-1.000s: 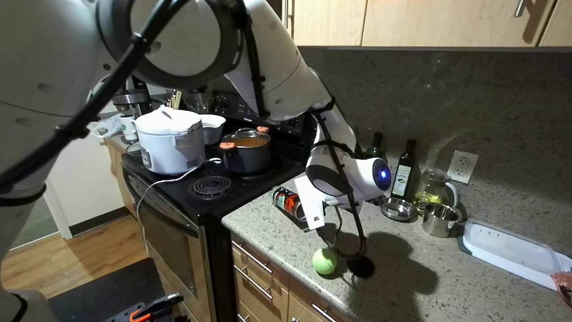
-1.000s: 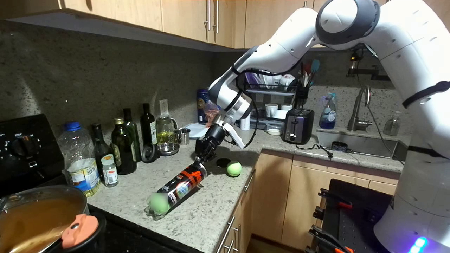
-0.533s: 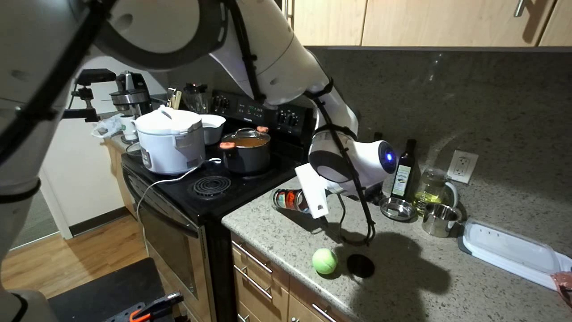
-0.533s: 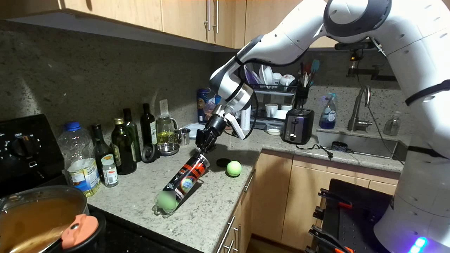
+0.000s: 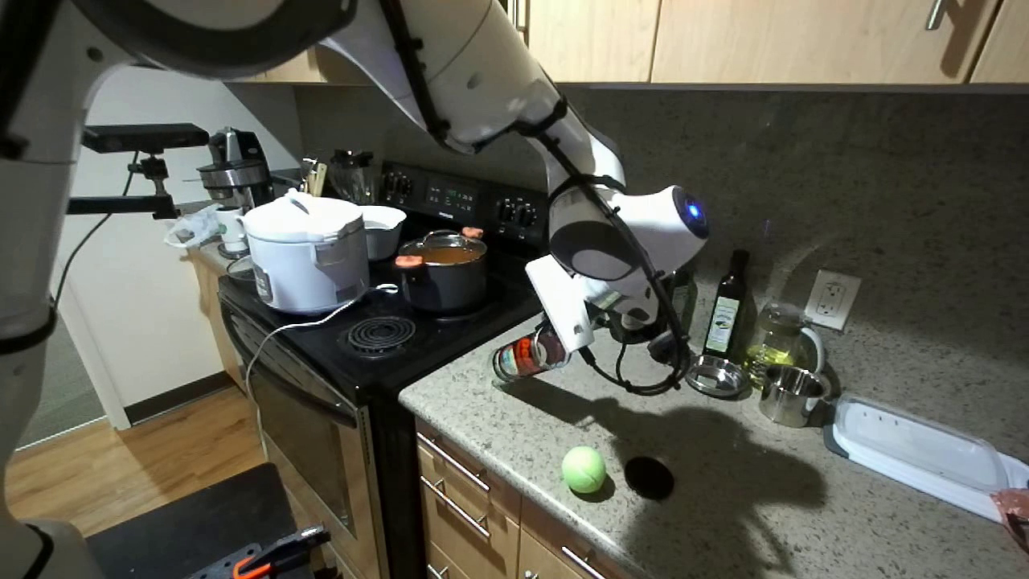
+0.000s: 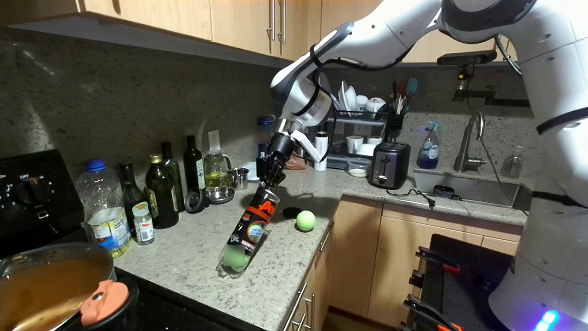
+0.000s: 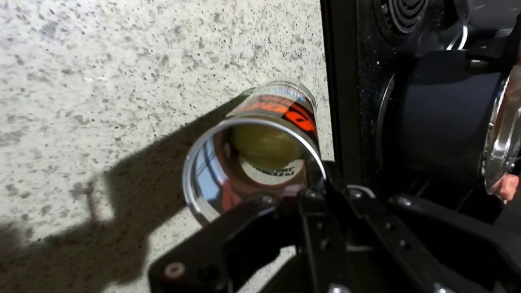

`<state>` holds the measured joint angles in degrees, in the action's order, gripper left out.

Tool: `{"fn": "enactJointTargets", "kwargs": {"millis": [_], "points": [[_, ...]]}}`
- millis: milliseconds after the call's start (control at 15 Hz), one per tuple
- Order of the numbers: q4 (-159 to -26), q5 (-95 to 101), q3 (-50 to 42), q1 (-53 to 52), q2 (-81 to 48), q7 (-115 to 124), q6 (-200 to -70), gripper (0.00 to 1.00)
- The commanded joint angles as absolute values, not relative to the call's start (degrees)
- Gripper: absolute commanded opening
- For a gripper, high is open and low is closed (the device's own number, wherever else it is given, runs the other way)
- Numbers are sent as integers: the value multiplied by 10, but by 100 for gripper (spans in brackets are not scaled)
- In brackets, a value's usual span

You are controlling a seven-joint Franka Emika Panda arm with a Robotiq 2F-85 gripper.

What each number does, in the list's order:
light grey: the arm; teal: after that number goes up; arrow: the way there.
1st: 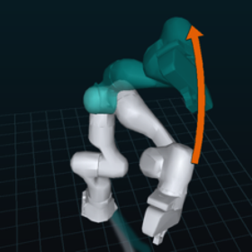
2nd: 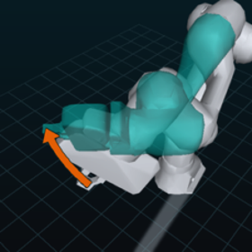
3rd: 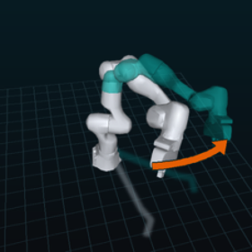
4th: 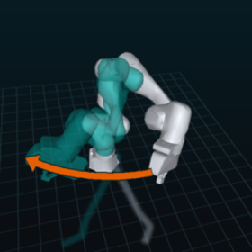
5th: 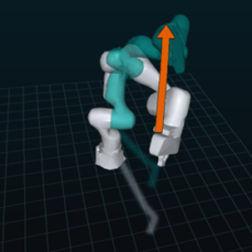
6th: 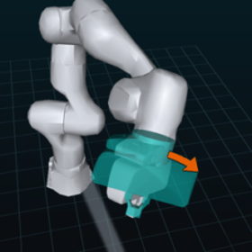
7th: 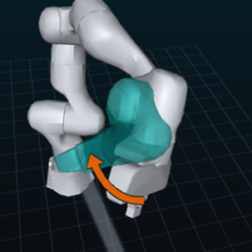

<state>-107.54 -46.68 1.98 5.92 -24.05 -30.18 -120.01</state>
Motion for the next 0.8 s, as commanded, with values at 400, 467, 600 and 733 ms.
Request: {"fn": "enactJointTargets", "kwargs": {"millis": [400,467,600,733], "points": [[-1053,-280,23,9,-194,-108,-1182,1],[-1049,-263,26,6,-193,-94,-1180,1],[-1039,-232,28,-2,-192,-67,-1177,1],[-1029,-203,28,-10,-193,-44,-1174,1]]}}
